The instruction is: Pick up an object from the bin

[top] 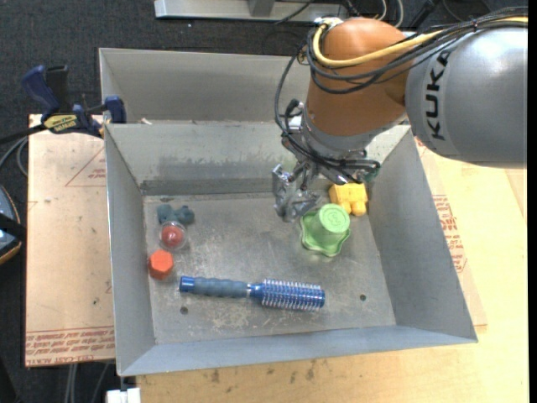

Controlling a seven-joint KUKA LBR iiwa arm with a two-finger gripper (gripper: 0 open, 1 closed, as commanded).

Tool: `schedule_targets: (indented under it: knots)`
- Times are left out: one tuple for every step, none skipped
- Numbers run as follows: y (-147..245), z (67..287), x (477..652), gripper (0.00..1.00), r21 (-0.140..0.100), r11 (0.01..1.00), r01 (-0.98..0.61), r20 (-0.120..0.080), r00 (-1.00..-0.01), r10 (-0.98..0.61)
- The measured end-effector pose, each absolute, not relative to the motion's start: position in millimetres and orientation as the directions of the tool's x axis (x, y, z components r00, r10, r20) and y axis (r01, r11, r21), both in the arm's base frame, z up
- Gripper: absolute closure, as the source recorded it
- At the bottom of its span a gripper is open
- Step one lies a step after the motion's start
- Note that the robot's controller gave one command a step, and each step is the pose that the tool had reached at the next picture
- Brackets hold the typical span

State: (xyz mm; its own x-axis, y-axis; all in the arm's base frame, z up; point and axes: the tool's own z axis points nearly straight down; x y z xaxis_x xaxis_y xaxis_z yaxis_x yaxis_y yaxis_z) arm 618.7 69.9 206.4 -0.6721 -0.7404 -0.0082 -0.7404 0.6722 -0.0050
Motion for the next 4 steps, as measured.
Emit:
schedule_targets:
  knots:
    - [-13, 161, 641.7, 1.0, -0.002, 0.624, -0.781, 0.001, -0.624, -0.781]
    - [-135, 189, 587.6, 1.0, -0.002, 0.631, -0.776, 0.001, -0.631, -0.776]
    - [-138, 185, 518.7, 1.0, 0.002, 0.819, -0.574, 0.0, -0.819, -0.574]
    - [-105, 244, 630.3, 1.0, -0.007, 0.789, -0.614, -0.012, -0.789, -0.614]
